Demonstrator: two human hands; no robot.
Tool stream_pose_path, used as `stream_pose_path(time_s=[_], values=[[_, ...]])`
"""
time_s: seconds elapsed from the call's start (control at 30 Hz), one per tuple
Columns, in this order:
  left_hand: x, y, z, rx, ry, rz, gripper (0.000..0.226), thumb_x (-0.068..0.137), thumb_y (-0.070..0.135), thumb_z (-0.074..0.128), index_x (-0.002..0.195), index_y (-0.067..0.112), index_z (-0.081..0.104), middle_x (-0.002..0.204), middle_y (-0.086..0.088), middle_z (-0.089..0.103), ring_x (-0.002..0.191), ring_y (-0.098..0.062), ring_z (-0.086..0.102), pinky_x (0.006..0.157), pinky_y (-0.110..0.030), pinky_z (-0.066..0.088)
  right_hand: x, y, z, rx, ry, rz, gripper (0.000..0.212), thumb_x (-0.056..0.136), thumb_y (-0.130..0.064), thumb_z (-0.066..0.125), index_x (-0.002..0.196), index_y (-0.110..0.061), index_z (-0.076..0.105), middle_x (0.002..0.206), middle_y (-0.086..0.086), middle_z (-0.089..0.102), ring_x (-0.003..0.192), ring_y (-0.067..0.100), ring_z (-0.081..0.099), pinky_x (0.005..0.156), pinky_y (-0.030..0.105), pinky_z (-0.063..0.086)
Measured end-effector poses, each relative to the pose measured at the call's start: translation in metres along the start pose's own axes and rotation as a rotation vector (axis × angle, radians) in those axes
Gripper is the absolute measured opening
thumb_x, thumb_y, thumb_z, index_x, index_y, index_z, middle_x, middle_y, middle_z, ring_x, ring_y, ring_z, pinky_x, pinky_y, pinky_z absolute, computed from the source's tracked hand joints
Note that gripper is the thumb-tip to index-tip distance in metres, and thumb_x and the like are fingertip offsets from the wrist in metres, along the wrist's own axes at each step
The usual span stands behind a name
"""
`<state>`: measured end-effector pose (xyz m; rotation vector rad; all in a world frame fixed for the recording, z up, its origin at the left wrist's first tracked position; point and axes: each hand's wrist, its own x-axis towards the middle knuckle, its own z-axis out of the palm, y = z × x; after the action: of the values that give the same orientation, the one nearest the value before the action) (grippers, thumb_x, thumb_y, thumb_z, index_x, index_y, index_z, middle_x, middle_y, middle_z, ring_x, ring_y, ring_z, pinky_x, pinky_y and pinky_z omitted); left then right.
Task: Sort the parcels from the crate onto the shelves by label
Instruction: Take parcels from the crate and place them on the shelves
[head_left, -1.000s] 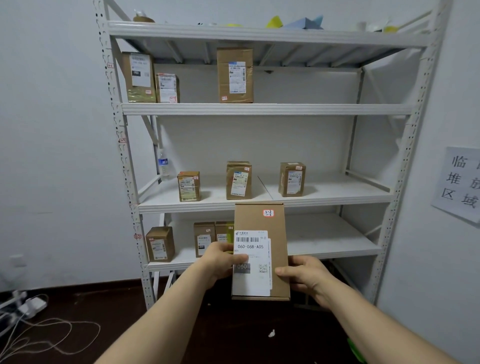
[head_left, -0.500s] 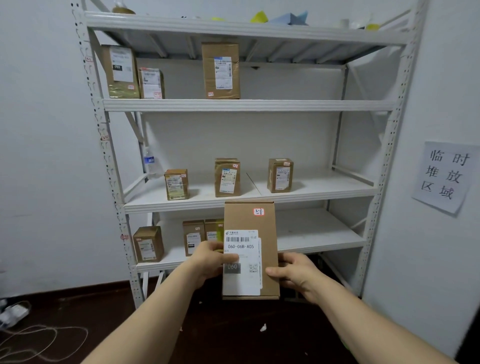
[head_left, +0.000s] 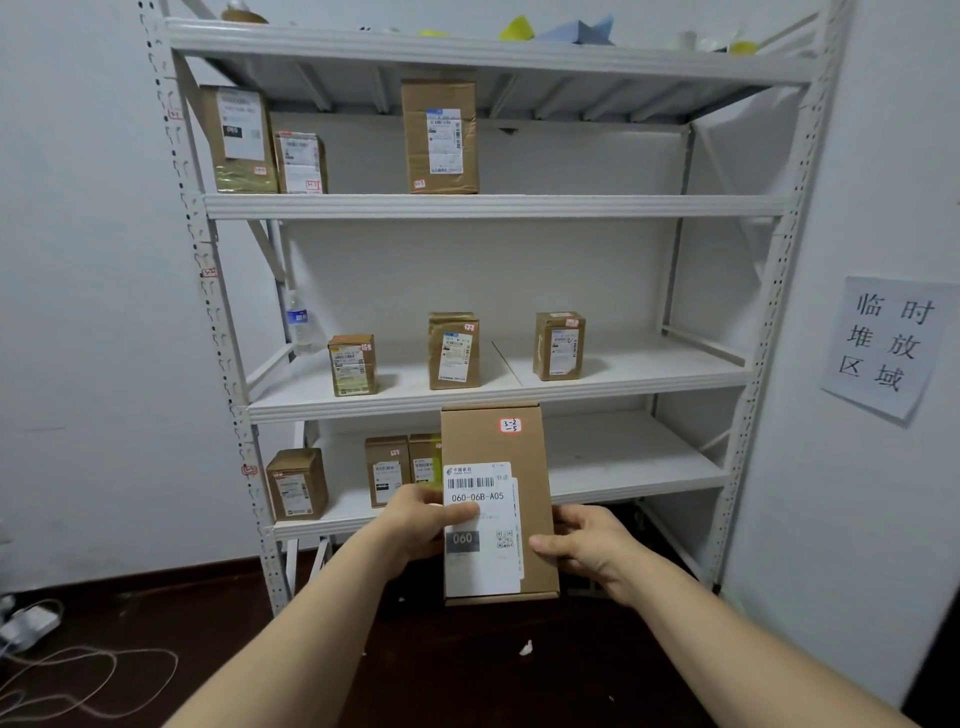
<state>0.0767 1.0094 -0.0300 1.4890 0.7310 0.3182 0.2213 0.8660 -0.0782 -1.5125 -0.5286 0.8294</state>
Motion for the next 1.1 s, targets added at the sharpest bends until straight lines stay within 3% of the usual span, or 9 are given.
stream_pose_path(time_s=[0.2, 0.4, 0.7, 0.93, 1.1], values=[[-0.005, 0.001, 0.004, -0.006, 0.003, -0.002, 0.010, 0.084, 0.004, 0.070, 0.084, 0.009, 0.060, 0.089, -0.007, 0.071, 0.072, -0.015, 0.067, 0.057, -0.023, 0.055, 0.004, 0.006, -0.002, -0.005, 0.017, -0.006, 0.038, 0.078, 0.010, 0.069, 0.110, -0.009, 0.063, 0.103, 0.012, 0.071, 0.093, 0.023, 0.069, 0.072, 0.026, 0.056], [-0.007, 0.002, 0.005, 0.007, 0.006, -0.015, 0.011, 0.084, 0.004, 0.070, 0.086, 0.008, 0.059, 0.082, -0.004, 0.069, 0.071, -0.014, 0.067, 0.053, -0.021, 0.055, 0.005, 0.010, -0.004, -0.008, 0.019, -0.009, 0.039, 0.077, 0.010, 0.069, 0.111, -0.008, 0.063, 0.103, 0.013, 0.071, 0.093, 0.025, 0.069, 0.078, 0.031, 0.057], [-0.003, -0.001, 0.009, 0.027, 0.001, -0.023, 0.014, 0.082, 0.006, 0.072, 0.093, 0.005, 0.063, 0.082, -0.004, 0.072, 0.072, -0.014, 0.069, 0.056, -0.024, 0.054, 0.003, 0.010, -0.008, -0.012, 0.013, -0.001, 0.035, 0.078, 0.009, 0.069, 0.106, -0.011, 0.065, 0.100, 0.011, 0.072, 0.091, 0.022, 0.070, 0.074, 0.028, 0.056], [0.003, -0.003, 0.016, 0.032, -0.007, -0.019, 0.010, 0.083, 0.006, 0.071, 0.087, 0.008, 0.061, 0.081, -0.004, 0.071, 0.072, -0.014, 0.068, 0.057, -0.024, 0.055, 0.001, 0.010, -0.014, 0.002, 0.005, 0.014, 0.036, 0.079, 0.011, 0.067, 0.108, -0.009, 0.062, 0.097, 0.010, 0.071, 0.086, 0.019, 0.069, 0.067, 0.024, 0.056], [0.009, -0.005, 0.017, 0.033, -0.004, -0.020, 0.015, 0.081, 0.007, 0.073, 0.092, 0.006, 0.063, 0.096, -0.010, 0.073, 0.081, -0.018, 0.069, 0.067, -0.029, 0.055, 0.003, 0.009, -0.019, 0.003, -0.014, 0.016, 0.036, 0.079, 0.012, 0.066, 0.110, -0.006, 0.062, 0.098, 0.013, 0.070, 0.085, 0.020, 0.068, 0.068, 0.024, 0.057]])
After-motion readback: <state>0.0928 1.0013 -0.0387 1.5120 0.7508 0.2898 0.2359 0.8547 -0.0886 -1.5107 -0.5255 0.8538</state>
